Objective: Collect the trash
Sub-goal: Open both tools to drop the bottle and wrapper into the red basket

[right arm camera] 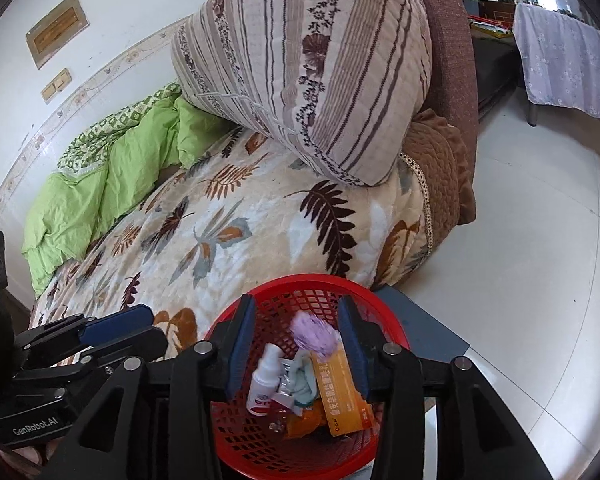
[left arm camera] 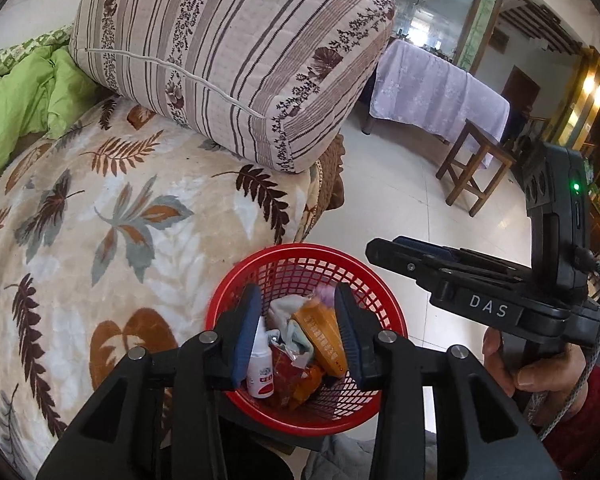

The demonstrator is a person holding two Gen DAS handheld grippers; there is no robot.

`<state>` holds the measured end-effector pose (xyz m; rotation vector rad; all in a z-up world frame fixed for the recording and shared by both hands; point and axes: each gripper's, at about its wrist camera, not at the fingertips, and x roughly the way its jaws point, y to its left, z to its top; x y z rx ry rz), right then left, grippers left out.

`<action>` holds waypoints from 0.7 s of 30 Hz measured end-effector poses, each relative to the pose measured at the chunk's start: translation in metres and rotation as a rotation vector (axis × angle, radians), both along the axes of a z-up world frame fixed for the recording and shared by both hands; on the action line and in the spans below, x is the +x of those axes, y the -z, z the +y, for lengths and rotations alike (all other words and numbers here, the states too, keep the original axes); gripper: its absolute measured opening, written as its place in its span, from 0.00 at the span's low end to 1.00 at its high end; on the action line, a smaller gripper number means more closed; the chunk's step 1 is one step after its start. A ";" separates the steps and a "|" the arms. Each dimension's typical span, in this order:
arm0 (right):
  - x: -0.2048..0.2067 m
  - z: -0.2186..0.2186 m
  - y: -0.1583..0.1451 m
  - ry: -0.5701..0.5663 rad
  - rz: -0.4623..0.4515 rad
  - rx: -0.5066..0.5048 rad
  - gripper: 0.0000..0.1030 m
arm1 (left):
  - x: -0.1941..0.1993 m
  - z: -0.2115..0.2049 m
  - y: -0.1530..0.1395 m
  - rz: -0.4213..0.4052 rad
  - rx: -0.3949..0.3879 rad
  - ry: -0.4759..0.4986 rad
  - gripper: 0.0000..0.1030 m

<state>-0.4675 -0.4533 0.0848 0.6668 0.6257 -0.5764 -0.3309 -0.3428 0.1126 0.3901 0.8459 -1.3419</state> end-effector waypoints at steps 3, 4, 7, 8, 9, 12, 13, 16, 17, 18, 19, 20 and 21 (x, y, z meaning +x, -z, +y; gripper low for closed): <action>-0.001 0.003 -0.002 -0.014 0.000 -0.010 0.43 | 0.012 0.011 -0.008 0.006 -0.012 -0.036 0.36; 0.000 0.005 -0.004 -0.019 0.002 -0.017 0.43 | 0.015 0.017 -0.011 -0.003 -0.018 -0.051 0.39; 0.005 0.015 -0.013 -0.034 0.007 -0.039 0.51 | 0.023 0.039 -0.024 -0.055 -0.038 -0.106 0.53; 0.007 0.020 -0.016 -0.035 0.012 -0.054 0.56 | 0.024 0.048 -0.028 -0.069 -0.045 -0.122 0.54; 0.010 0.026 -0.020 -0.036 0.019 -0.076 0.57 | 0.025 0.057 -0.031 -0.082 -0.051 -0.136 0.55; 0.020 0.052 -0.028 -0.039 0.061 -0.132 0.64 | 0.027 0.089 -0.041 -0.119 -0.061 -0.179 0.63; 0.023 0.060 -0.030 -0.050 0.071 -0.146 0.65 | 0.027 0.099 -0.044 -0.135 -0.065 -0.195 0.65; 0.030 0.092 -0.035 -0.055 0.114 -0.217 0.72 | 0.021 0.134 -0.052 -0.203 -0.065 -0.243 0.73; 0.031 0.103 -0.037 -0.064 0.125 -0.239 0.75 | 0.018 0.145 -0.054 -0.223 -0.070 -0.262 0.78; 0.032 0.113 -0.038 -0.072 0.128 -0.255 0.76 | 0.015 0.158 -0.056 -0.239 -0.078 -0.279 0.80; 0.032 0.124 -0.040 -0.079 0.132 -0.270 0.78 | 0.012 0.169 -0.056 -0.250 -0.080 -0.298 0.82; 0.032 0.133 -0.041 -0.079 0.137 -0.285 0.80 | 0.010 0.178 -0.055 -0.256 -0.079 -0.314 0.83; 0.031 0.141 -0.042 -0.076 0.140 -0.298 0.81 | 0.007 0.189 -0.054 -0.267 -0.074 -0.332 0.84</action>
